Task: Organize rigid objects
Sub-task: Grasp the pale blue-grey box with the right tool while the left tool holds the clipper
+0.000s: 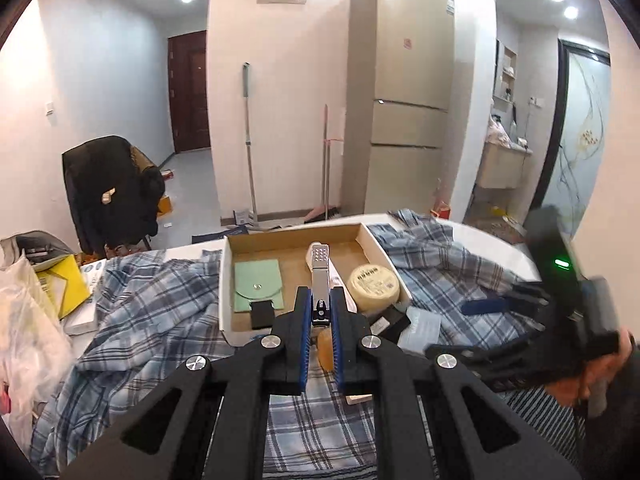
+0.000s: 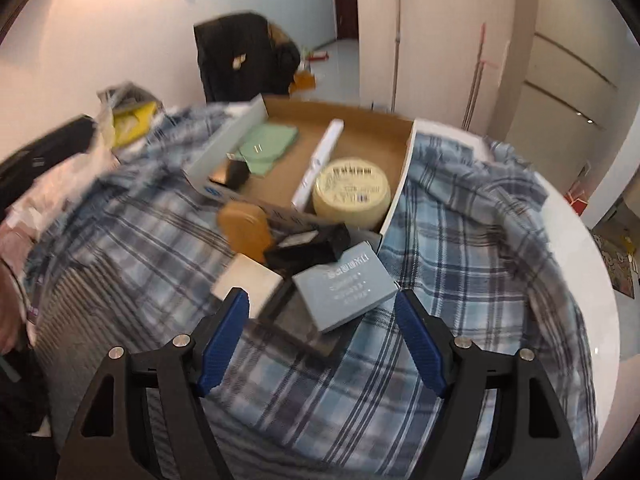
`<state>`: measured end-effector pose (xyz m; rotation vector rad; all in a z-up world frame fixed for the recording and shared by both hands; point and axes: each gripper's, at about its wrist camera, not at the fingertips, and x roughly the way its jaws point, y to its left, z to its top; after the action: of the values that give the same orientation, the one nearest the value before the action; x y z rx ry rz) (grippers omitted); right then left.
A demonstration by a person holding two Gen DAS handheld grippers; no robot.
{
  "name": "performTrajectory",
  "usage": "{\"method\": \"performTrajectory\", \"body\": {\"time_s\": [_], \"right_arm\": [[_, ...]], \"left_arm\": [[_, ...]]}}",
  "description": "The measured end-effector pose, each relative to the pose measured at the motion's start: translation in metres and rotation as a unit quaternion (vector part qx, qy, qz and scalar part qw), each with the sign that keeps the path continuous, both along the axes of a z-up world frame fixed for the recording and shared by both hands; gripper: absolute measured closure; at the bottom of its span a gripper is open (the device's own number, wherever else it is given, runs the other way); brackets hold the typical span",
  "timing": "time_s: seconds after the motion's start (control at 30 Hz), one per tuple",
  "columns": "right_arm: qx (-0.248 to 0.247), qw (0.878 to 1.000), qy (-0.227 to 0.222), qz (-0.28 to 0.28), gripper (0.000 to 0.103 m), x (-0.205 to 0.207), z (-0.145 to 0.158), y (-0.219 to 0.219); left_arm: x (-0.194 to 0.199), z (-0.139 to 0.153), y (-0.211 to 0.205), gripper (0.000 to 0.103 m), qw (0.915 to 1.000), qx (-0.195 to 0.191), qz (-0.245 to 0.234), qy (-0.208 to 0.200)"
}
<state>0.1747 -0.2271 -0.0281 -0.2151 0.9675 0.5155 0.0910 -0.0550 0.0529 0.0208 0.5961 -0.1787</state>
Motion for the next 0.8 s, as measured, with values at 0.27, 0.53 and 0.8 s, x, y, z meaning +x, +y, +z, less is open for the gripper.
{"method": "performTrajectory", "body": {"time_s": [0.27, 0.53, 0.8], "right_arm": [[0.018, 0.997, 0.062, 0.034, 0.028, 0.041, -0.033, -0.002], [0.008, 0.996, 0.067, 0.063, 0.028, 0.035, -0.042, 0.001], [-0.036, 0.999, 0.032, 0.019, 0.037, 0.005, -0.036, -0.003]], "left_arm": [[0.015, -0.021, 0.006, 0.093, 0.9996, 0.004, 0.007, 0.028], [0.009, -0.023, 0.009, 0.093, 0.9993, 0.012, 0.01, 0.033], [-0.003, -0.019, 0.013, 0.093, 0.9994, -0.001, 0.016, 0.031]]}}
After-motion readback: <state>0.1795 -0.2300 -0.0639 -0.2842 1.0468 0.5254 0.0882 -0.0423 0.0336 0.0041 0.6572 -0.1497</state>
